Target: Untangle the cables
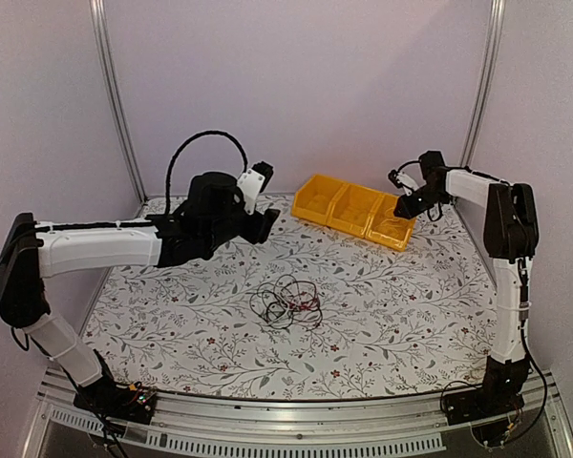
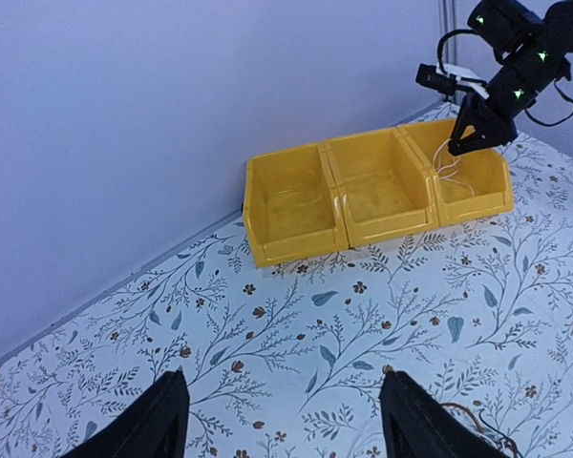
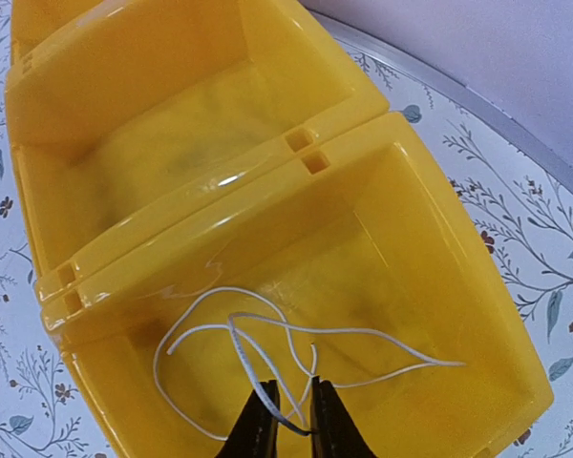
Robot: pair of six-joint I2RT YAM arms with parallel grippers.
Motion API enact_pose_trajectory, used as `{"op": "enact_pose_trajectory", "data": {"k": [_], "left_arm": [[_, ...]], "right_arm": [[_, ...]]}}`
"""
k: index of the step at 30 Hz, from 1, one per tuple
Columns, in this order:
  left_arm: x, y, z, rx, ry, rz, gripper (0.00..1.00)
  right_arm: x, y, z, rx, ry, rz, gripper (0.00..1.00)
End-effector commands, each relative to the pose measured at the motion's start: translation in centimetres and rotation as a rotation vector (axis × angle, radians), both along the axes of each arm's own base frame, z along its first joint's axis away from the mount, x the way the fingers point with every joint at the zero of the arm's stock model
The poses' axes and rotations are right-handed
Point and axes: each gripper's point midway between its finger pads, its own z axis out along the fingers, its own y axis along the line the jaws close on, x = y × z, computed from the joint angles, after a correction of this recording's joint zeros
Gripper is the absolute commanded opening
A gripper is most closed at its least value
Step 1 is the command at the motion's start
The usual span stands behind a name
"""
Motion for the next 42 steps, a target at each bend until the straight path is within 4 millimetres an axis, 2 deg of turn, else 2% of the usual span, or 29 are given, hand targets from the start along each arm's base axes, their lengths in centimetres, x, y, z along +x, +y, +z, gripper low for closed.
{"op": "enact_pose_trajectory", "data": {"k": [1, 3, 5, 9, 10, 12, 13, 14, 17, 18, 21, 24, 28, 29, 32, 34, 36, 37, 39, 42], "left_arm": [[-0.3, -1.1, -0.3, 0.000, 0.017, -0.035, 0.70], [-0.7, -1.9, -0.4, -0.004, 0.041, -0.082, 0.67], [-0.9, -2.4, -0.5, -0.014, 0.064, -0.105, 0.67], [-1.2, -3.1, -0.4, -0.040, 0.101, -0.135, 0.74], [-1.4, -3.3, -0.1, -0.051, 0.104, -0.150, 0.75], [-1.7, -3.5, 0.6, -0.100, 0.127, -0.152, 0.83], [-1.5, -3.3, 1.1, -0.135, 0.144, -0.125, 0.97], [-1.2, -2.9, 1.3, -0.167, 0.168, -0.097, 0.99], [0.1, -0.5, -0.4, -0.218, 0.300, 0.033, 1.00], [0.6, 0.6, -1.3, -0.247, 0.355, 0.085, 1.00], [0.6, 2.4, -2.6, -0.256, 0.415, 0.066, 1.00], [-0.9, 3.1, -1.5, -0.264, 0.345, -0.029, 1.00], [-1.7, 4.0, 0.9, -0.211, 0.229, -0.077, 1.00], [-1.5, 4.1, 1.6, -0.183, 0.196, -0.082, 1.00], [-0.3, 4.4, 3.4, -0.158, 0.145, -0.038, 1.00], [1.0, 5.4, 3.9, -0.187, 0.128, 0.063, 1.00], [3.0, 8.6, 3.4, -0.234, 0.101, 0.305, 1.00], [3.7, 9.5, 2.6, -0.220, 0.100, 0.370, 1.00], [4.8, 10.2, 0.6, -0.151, 0.144, 0.389, 1.00], [4.9, 9.1, -1.6, -0.123, 0.223, 0.249, 0.99]], "right_arm": [[0.1, 0.5, 2.4, -0.037, -0.027, -0.003, 0.22], [-0.4, 0.5, 3.8, -0.043, -0.039, -0.006, 0.33], [-1.2, 0.4, 6.2, -0.036, -0.066, -0.010, 0.43], [-3.1, 0.0, 10.2, -0.038, -0.119, -0.013, 0.50], [-3.7, 0.1, 10.5, -0.035, -0.117, -0.006, 0.51], [-5.1, 0.5, 12.6, -0.008, -0.139, 0.015, 0.52], [-5.8, 0.8, 13.0, 0.012, -0.133, 0.033, 0.52], [-6.8, 1.2, 14.1, 0.030, -0.146, 0.053, 0.52], [-9.1, 2.0, 15.8, 0.077, -0.163, 0.099, 0.53], [-10.2, 2.2, 16.9, 0.091, -0.184, 0.112, 0.53], [-12.7, 2.6, 18.7, 0.118, -0.231, 0.144, 0.54], [-15.7, 3.5, 19.0, 0.158, -0.260, 0.194, 0.56], [-19.8, 6.1, 17.2, 0.202, -0.268, 0.323, 0.57], [-20.9, 7.0, 16.2, 0.200, -0.261, 0.370, 0.57], [-24.1, 10.7, 15.0, 0.178, -0.262, 0.545, 0.57], [-26.1, 13.1, 14.3, 0.156, -0.263, 0.664, 0.56], [-27.3, 15.2, 13.8, 0.143, -0.270, 0.741, 0.53], [-27.8, 16.1, 13.8, 0.139, -0.274, 0.770, 0.52], [-28.8, 18.0, 13.4, 0.106, -0.284, 0.845, 0.48], [-29.9, 21.2, 12.6, 0.030, -0.312, 0.945, 0.41]]}}
